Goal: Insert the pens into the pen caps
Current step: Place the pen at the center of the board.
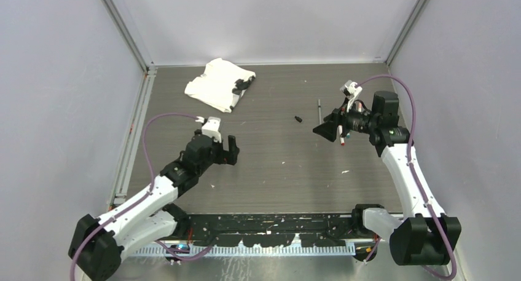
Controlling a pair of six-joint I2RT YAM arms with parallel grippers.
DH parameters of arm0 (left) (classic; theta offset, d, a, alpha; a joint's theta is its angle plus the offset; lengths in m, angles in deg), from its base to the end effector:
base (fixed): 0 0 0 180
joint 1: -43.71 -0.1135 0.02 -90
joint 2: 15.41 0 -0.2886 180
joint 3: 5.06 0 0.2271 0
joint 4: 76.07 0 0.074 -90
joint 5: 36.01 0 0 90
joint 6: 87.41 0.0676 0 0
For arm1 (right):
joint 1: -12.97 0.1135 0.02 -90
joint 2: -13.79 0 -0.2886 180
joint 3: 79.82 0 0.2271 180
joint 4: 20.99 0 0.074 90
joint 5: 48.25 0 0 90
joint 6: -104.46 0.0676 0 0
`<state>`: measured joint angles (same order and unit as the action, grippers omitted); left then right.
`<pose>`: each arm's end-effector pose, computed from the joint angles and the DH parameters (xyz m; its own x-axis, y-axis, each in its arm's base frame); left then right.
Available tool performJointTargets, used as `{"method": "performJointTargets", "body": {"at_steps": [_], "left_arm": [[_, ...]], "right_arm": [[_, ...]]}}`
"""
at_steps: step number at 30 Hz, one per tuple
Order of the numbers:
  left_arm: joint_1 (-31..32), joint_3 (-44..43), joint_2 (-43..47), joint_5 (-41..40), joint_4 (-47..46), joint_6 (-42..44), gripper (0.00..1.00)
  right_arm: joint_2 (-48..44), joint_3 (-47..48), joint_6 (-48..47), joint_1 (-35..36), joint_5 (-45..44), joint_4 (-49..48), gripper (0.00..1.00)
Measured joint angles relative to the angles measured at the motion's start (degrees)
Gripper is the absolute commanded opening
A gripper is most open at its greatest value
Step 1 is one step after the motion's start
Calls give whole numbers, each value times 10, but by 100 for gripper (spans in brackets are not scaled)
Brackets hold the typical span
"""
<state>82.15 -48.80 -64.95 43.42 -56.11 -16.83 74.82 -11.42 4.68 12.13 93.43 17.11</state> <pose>0.1527 -0.1054 0.2491 -0.4812 -0.0353 -0.8759 0.3412 0.9129 -0.2243 0.2058 0.0500 0.3359 -0.3905 -0.0996 -0.9152 -0.7424 0.6220 0.2491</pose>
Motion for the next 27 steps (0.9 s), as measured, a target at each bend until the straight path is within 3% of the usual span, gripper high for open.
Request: {"method": "performJointTargets", "body": {"at_steps": [9, 14, 27], "left_arm": [[-202, -4, -83, 21, 4, -33, 78], [-275, -8, -132, 37, 0, -60, 68], [-320, -69, -245, -5, 14, -105, 63]], "right_arm": [[1, -22, 3, 1, 67, -19, 78], [8, -22, 3, 4, 74, -21, 78], [18, -22, 3, 5, 76, -22, 78]]}}
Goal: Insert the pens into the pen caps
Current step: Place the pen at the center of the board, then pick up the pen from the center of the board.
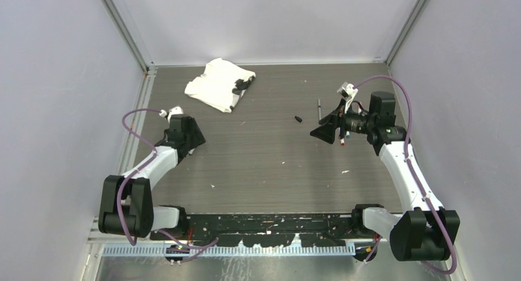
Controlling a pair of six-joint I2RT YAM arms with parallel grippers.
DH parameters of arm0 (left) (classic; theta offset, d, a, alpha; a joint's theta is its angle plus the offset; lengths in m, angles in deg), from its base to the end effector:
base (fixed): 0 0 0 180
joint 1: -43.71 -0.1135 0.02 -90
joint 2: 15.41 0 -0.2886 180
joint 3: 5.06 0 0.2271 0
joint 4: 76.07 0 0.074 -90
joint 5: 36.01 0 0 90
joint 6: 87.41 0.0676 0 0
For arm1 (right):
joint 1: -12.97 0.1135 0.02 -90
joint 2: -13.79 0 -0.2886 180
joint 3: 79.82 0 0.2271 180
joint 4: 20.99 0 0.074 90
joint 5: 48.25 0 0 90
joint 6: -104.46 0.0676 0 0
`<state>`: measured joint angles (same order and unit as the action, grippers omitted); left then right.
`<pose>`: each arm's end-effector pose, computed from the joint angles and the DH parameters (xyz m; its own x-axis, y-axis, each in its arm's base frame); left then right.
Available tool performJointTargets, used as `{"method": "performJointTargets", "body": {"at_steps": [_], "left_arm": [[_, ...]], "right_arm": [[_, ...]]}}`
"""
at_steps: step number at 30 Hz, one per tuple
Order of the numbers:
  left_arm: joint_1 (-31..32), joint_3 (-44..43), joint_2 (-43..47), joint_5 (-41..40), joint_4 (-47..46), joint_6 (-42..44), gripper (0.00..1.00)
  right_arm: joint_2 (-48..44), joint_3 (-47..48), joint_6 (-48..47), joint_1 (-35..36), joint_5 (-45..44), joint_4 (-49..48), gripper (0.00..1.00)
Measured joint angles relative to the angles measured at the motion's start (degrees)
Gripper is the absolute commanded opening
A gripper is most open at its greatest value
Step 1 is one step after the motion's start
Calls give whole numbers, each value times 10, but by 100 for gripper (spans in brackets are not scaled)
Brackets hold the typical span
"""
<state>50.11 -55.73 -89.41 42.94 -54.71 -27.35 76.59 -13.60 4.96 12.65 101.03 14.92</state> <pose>0.2487 -0.0149 0.2023 -0.5926 -0.4264 -0.6833 -0.3713 0.8975 -0.2380 0.2066 0.0570 0.3254 -0.4106 -0.0820 -0.9081 -0.8010 0.5083 0.3162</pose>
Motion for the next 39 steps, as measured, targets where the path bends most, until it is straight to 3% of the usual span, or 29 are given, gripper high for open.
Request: {"method": "performJointTargets", "body": {"at_steps": [12, 15, 25, 27, 39], "left_arm": [[-32, -31, -82, 12, 14, -29, 59], [-35, -34, -92, 26, 15, -31, 48], [-37, -40, -101, 52, 19, -42, 40], [-37, -40, -101, 56, 20, -44, 34], [-10, -63, -122, 55, 39, -75, 36]], "right_arm": [[3, 0, 0, 0, 3, 0, 78], [3, 0, 0, 0, 4, 0, 78], [3, 0, 1, 10, 4, 0, 78], [3, 0, 2, 16, 5, 0, 78], [3, 0, 2, 20, 6, 0, 78]]}}
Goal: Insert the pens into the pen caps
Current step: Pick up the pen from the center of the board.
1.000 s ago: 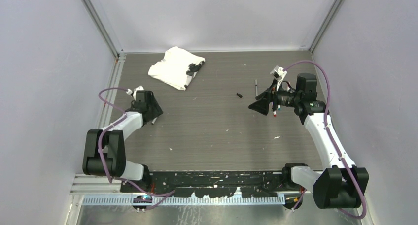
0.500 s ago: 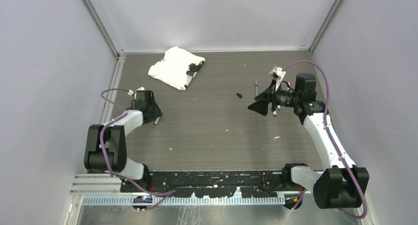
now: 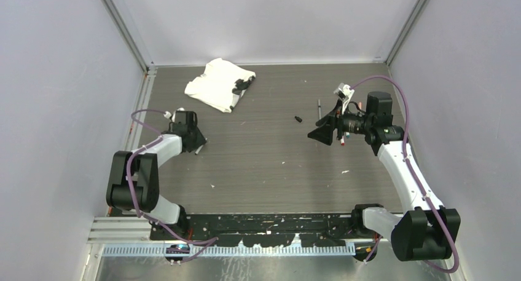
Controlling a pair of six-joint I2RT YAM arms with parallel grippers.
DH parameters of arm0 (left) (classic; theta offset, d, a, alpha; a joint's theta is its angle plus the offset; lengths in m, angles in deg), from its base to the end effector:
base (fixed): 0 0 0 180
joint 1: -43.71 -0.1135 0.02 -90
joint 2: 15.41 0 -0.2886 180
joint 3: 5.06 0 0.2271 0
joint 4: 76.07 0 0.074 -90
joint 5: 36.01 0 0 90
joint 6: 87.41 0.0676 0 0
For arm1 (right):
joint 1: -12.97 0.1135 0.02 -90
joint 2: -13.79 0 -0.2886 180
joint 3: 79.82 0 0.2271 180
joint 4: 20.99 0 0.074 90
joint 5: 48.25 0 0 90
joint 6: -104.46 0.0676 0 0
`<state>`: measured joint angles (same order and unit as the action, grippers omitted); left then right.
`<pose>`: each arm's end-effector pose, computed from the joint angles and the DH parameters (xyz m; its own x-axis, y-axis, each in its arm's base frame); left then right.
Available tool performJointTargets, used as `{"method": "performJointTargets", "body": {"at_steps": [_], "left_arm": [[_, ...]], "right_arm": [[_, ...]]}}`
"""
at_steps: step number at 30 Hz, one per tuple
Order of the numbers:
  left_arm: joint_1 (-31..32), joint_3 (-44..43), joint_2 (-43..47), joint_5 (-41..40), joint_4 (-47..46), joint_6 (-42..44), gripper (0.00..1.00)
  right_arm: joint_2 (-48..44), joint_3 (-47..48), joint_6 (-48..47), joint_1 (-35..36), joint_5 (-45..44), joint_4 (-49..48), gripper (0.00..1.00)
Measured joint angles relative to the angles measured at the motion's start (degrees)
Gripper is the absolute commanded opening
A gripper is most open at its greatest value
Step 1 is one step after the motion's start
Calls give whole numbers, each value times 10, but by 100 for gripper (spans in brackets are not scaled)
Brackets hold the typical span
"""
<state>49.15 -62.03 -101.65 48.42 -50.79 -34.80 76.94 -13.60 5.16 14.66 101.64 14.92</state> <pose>0.2805 -0.0201 0.1754 -0.6676 -0.5435 -0.5088 -0.4620 0.8383 -0.2894 0.2053 0.0646 0.3246 -0.4151 -0.0934 -0.9050 -0.8192 0.4711 0.3272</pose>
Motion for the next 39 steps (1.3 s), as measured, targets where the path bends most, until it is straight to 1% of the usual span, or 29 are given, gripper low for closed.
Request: {"method": "performJointTargets", "body": {"at_steps": [10, 16, 26, 30, 32, 36, 39], "left_arm": [[40, 19, 17, -9, -5, -19, 34], [72, 29, 27, -9, -2, -26, 26], [134, 25, 27, -14, 14, -24, 25], [169, 4, 13, -31, 42, -22, 19], [182, -8, 2, -41, 52, -19, 18], [205, -33, -20, -61, 70, -11, 10], [221, -45, -30, -75, 79, -5, 7]], "right_arm": [[0, 0, 1, 2, 1, 0, 78], [0, 0, 2, 2, 3, 0, 78], [0, 0, 4, 4, 5, 0, 79], [0, 0, 4, 4, 7, 0, 79], [0, 0, 4, 4, 7, 0, 78], [0, 0, 4, 4, 8, 0, 79], [0, 0, 4, 4, 9, 0, 78]]}}
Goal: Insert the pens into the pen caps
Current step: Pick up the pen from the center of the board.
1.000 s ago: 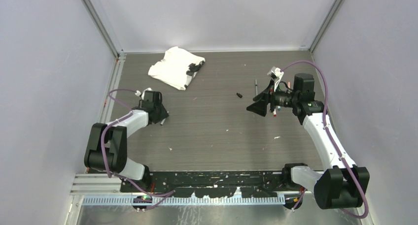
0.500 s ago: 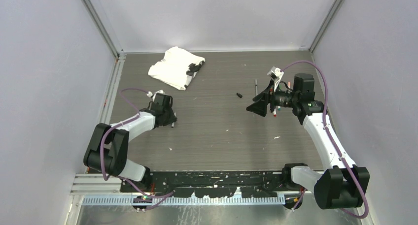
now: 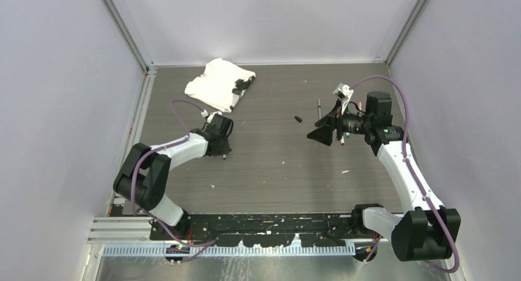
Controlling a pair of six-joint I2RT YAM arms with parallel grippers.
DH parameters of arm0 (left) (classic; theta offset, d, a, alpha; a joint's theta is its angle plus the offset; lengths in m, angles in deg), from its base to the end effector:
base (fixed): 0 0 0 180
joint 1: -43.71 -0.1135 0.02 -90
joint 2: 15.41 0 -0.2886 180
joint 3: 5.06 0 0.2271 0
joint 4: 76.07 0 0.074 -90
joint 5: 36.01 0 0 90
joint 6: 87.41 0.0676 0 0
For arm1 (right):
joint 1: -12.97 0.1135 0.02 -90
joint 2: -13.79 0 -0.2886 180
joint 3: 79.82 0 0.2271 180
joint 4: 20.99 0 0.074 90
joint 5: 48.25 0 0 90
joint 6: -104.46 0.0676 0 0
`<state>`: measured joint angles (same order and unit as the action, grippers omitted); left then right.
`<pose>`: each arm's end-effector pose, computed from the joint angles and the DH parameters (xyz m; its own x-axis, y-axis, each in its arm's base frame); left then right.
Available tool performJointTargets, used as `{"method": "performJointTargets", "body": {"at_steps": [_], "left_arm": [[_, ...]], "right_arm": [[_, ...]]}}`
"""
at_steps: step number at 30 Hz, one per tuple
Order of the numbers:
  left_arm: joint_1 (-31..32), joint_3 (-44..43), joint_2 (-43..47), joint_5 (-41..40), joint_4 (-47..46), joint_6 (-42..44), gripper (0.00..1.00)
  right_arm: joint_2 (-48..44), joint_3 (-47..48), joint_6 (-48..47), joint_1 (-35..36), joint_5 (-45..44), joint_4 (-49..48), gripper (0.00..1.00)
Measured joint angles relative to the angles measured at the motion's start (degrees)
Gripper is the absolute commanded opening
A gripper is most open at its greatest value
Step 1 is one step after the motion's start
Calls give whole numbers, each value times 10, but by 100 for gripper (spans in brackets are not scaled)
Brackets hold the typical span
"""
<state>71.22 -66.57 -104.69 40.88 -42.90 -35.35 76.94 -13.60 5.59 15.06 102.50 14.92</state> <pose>0.2601 -0.1182 0.1740 -0.8279 -0.2440 -0.5050 -0.1989 0.9696 -0.1423 0.2041 0.0665 0.3251 -0.4197 -0.0907 -0.9031 -0.8250 0.4530 0.3379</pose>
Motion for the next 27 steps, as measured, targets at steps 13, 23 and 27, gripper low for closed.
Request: {"method": "performJointTargets", "body": {"at_steps": [13, 23, 27], "left_arm": [[47, 72, 72, 10, -30, 37, 1], [102, 212, 287, 92, -204, 53, 1], [138, 235, 322, 98, -287, 47, 1]], "right_arm": [[0, 0, 0, 10, 9, -5, 78], [16, -68, 111, 52, 49, -150, 81], [42, -105, 198, 83, 45, -239, 81]]}}
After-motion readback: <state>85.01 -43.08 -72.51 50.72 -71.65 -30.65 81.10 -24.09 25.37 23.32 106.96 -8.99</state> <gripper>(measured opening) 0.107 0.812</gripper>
